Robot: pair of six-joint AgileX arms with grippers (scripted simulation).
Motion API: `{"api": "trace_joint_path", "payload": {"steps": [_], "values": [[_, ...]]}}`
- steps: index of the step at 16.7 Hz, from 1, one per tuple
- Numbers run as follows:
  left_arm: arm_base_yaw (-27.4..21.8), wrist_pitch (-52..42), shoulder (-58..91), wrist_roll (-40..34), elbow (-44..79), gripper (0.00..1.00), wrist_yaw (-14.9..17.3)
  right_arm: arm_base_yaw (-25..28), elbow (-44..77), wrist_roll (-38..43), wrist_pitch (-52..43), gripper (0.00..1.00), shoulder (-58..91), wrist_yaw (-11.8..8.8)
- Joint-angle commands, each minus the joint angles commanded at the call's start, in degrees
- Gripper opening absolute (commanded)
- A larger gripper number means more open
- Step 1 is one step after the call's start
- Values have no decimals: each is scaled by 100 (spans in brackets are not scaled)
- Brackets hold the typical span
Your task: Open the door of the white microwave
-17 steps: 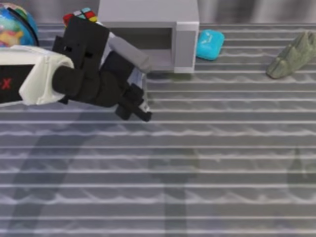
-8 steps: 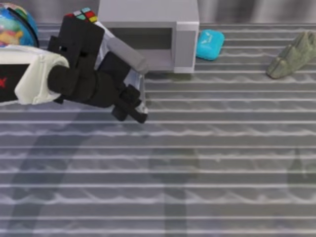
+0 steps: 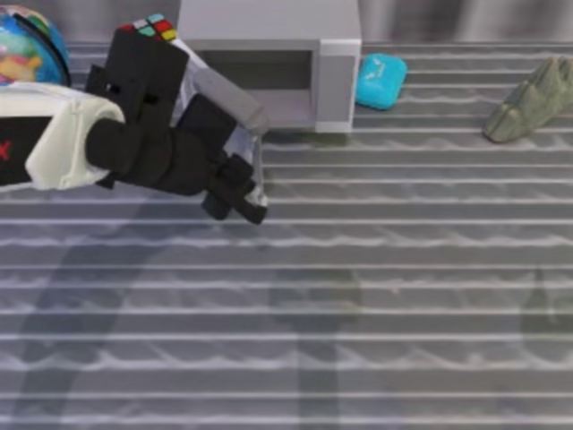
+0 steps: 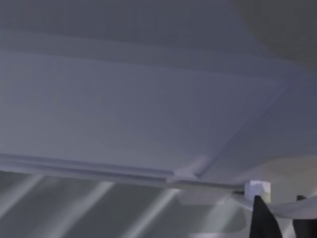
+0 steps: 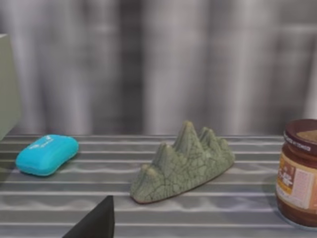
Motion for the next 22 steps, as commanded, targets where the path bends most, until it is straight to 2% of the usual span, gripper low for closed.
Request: {"api": "trace_joint_path", "payload": {"steps": [11, 22], "values": [[0, 0, 0, 0, 0, 0, 0, 0, 0, 0, 0, 100, 0, 0], [197, -162, -54, 459, -40, 0, 329, 0, 0, 0, 0, 100, 0, 0]]}}
